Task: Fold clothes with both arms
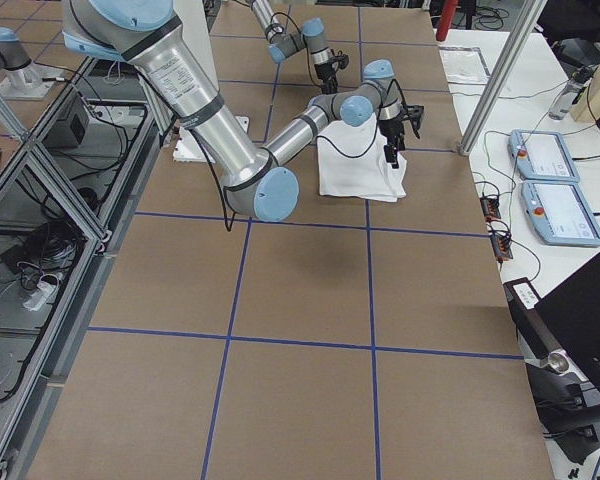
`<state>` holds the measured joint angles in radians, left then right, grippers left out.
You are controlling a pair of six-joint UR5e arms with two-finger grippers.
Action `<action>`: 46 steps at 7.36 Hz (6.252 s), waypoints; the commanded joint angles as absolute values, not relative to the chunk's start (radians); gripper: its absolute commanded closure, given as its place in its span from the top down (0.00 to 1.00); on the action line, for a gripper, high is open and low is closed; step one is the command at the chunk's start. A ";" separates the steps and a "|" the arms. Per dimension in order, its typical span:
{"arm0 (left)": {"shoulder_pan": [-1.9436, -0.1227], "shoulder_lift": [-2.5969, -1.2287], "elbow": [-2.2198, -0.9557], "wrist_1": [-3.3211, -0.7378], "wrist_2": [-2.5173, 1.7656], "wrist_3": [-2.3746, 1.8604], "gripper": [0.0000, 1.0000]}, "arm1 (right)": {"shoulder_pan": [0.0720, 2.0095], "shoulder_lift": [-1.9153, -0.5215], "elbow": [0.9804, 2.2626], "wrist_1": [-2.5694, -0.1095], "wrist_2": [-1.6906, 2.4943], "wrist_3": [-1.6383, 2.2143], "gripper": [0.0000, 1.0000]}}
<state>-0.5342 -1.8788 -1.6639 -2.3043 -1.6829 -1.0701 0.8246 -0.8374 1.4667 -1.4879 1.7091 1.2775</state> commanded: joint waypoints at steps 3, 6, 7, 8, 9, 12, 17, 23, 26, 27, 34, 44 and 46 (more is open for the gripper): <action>-0.500 -1.853 -1.677 -2.301 -1.661 -1.077 0.67 | 0.822 -0.838 1.471 -1.488 1.709 1.278 1.00; -0.486 -1.853 -1.678 -2.299 -1.660 -1.100 0.05 | 0.819 -0.838 1.470 -1.486 1.709 1.279 1.00; -0.479 -1.853 -1.678 -2.299 -1.632 -1.112 0.00 | 0.819 -0.838 1.470 -1.488 1.709 1.279 1.00; -0.476 -1.845 -1.680 -2.299 -1.625 -1.111 0.00 | 0.818 -0.838 1.471 -1.486 1.709 1.282 1.00; -0.477 -1.807 -1.713 -2.299 -1.628 -1.097 0.00 | 0.816 -0.838 1.471 -1.488 1.707 1.285 1.00; -0.650 -1.785 -1.674 -2.266 -1.632 -0.851 0.00 | 0.815 -0.838 1.471 -1.486 1.709 1.290 1.00; -0.876 -2.406 -0.942 -2.246 -1.583 -0.730 0.00 | 0.788 -0.833 1.500 -1.486 1.707 1.301 1.00; -0.969 -2.246 -1.116 -2.368 -1.802 -0.627 1.00 | 0.680 -0.706 1.400 -1.467 1.596 1.524 0.97; -0.969 -2.212 -1.132 -2.372 -1.802 -0.647 1.00 | 0.643 -0.592 1.071 -1.188 1.520 1.568 0.89; -0.968 -2.203 -1.132 -2.373 -1.802 -0.672 1.00 | 0.629 -0.598 1.054 -1.148 1.493 1.562 0.85; -0.965 -2.200 -1.132 -2.375 -1.802 -0.675 1.00 | 0.589 -0.624 1.005 -1.132 1.440 1.523 0.67; -0.965 -2.184 -1.132 -2.394 -1.802 -0.675 1.00 | 0.562 -0.623 1.146 -1.281 1.434 1.535 0.00; -0.965 -2.184 -1.132 -2.396 -1.802 -0.675 1.00 | 0.467 -0.754 1.379 -1.383 1.379 1.612 0.00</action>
